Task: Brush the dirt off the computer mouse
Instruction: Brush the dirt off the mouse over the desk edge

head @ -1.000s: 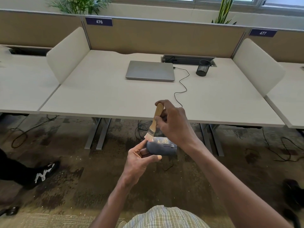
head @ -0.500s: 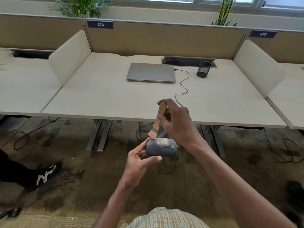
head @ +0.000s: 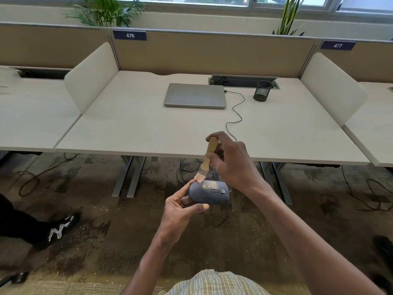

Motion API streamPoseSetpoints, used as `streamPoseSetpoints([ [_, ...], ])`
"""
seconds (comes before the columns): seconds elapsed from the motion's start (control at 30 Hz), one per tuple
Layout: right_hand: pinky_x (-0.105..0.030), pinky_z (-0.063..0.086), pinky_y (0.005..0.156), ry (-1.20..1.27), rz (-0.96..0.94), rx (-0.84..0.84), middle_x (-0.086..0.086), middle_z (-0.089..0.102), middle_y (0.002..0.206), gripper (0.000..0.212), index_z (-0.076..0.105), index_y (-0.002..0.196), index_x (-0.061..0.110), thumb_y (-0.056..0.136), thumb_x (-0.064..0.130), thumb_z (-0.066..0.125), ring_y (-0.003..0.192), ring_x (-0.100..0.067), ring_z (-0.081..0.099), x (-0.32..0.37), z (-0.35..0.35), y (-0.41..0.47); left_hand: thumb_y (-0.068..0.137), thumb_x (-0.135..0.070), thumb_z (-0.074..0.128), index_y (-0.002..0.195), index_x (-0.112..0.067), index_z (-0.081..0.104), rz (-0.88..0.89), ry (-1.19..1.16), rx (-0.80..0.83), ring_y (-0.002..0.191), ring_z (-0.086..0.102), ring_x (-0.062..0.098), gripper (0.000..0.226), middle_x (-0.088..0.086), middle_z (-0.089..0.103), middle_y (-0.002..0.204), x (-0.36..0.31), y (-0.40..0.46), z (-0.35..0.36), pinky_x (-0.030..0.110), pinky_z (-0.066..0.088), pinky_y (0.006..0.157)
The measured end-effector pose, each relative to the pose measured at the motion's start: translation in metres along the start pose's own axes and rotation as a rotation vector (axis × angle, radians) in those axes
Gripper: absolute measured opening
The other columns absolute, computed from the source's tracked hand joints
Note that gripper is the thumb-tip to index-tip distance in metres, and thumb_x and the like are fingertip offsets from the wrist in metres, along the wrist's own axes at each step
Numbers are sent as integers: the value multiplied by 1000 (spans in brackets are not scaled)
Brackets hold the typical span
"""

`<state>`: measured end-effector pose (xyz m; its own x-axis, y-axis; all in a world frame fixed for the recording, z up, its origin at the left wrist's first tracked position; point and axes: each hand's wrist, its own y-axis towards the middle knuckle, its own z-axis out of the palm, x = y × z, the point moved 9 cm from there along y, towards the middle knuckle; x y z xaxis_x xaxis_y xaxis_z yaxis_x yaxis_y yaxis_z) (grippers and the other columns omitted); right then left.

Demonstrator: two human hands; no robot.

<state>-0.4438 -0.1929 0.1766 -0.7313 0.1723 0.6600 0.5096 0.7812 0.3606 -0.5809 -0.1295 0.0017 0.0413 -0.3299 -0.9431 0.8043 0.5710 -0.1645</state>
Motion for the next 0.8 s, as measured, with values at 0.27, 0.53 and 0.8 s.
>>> streamPoseSetpoints([
  [0.27, -45, 62, 63, 18, -8, 16, -10, 70, 86, 32, 54, 119, 20, 94, 4, 67, 73, -22, 72, -2, -1, 1, 73, -2, 91, 142, -21, 61, 9, -38, 7, 117, 73, 28, 77, 7, 76, 125, 1, -1, -4, 30, 63, 85],
  [0.53, -40, 63, 67, 79, 20, -2, -8, 71, 89, 34, 55, 117, 22, 92, 4, 70, 76, -18, 74, -6, -4, 2, 70, -5, 90, 139, -22, 63, 22, -36, 7, 116, 73, 27, 76, 7, 76, 124, -2, 1, -2, 29, 63, 85],
  [0.8, -38, 64, 66, 165, 21, -30, -2, 73, 86, 37, 55, 114, 28, 92, 3, 70, 74, -11, 75, 0, -6, -1, 65, -15, 94, 140, -24, 60, 11, -43, -3, 116, 74, 25, 83, 7, 77, 123, -2, 2, -2, 28, 63, 85],
])
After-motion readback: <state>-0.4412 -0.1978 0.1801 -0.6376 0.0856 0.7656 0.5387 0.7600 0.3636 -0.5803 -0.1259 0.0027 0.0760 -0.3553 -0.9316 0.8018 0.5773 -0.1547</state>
